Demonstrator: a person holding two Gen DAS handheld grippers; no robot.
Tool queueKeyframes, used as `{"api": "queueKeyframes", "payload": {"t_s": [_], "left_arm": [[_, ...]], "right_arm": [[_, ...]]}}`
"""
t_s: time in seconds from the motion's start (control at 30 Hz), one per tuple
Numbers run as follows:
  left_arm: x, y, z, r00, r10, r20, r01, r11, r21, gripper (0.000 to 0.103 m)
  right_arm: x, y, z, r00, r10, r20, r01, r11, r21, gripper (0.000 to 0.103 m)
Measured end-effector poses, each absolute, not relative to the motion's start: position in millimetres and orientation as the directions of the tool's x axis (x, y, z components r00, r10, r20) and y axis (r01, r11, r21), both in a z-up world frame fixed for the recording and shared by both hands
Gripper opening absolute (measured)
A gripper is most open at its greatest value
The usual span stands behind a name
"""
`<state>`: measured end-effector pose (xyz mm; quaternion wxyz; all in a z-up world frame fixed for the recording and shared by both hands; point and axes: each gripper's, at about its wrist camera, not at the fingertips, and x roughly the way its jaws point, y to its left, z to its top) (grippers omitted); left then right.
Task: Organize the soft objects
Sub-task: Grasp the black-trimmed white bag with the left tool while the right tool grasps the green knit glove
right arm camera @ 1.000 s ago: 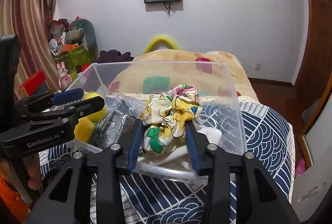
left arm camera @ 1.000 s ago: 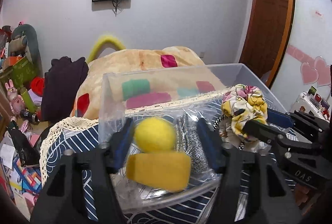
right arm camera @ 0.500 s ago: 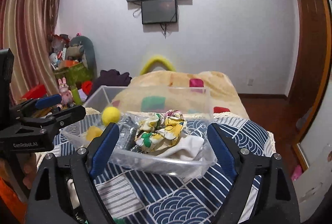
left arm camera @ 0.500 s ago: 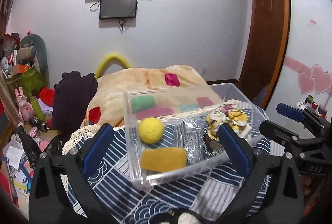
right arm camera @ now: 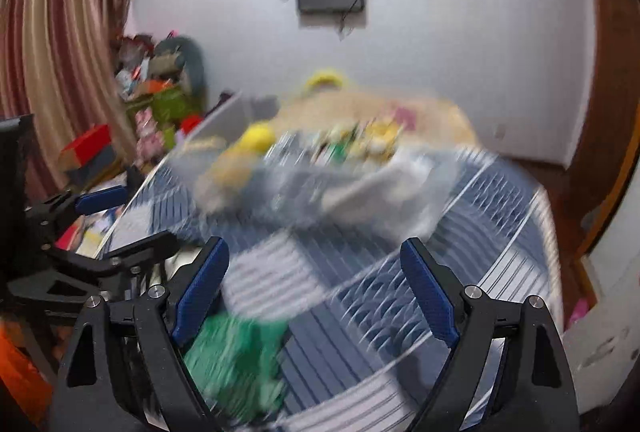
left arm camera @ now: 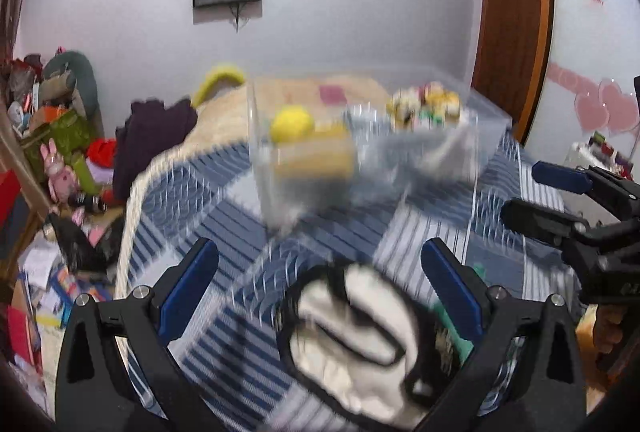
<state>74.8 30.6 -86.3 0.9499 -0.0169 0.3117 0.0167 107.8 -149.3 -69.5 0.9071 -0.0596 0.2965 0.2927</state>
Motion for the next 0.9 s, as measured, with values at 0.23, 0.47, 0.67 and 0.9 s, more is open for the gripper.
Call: {"api": "queueKeyframes", "payload": {"t_s": [0.23,0.47,0.67,0.9], "left_arm": [[64.0,40.9,-122.4,0.746,-0.011,-0.666,-0.069,0.993,-0.094,0.103],[59.1,47.7,-137.2,0.751,-0.059,-0.658,-0.066,0.984,-0.163,0.103],[58.2,43.2,-135.6,0.761,-0.108,-0.640,-0.012,0.983,-0.181,0.081],[58.9,42.2,-133.8,0.756,-0.140,-0.640,0.011,0.979,-0.201,0.059]], "right_arm": [[100.4,-125.8,-107.5,0.560,0.479,-0.676,-0.622,0.782,0.038,0.086],[99.7,-120.1,-116.0,0.501,0.495,-0.710,-0.662,0.747,0.054,0.052],[90.7,-123.9,-113.1,0.504,0.521,-0.689,-0.679,0.732,0.057,0.027],[88.7,-146.4,-107.1,0.574,0.496,-0.652,-0.616,0.786,0.055,0.021]]}}
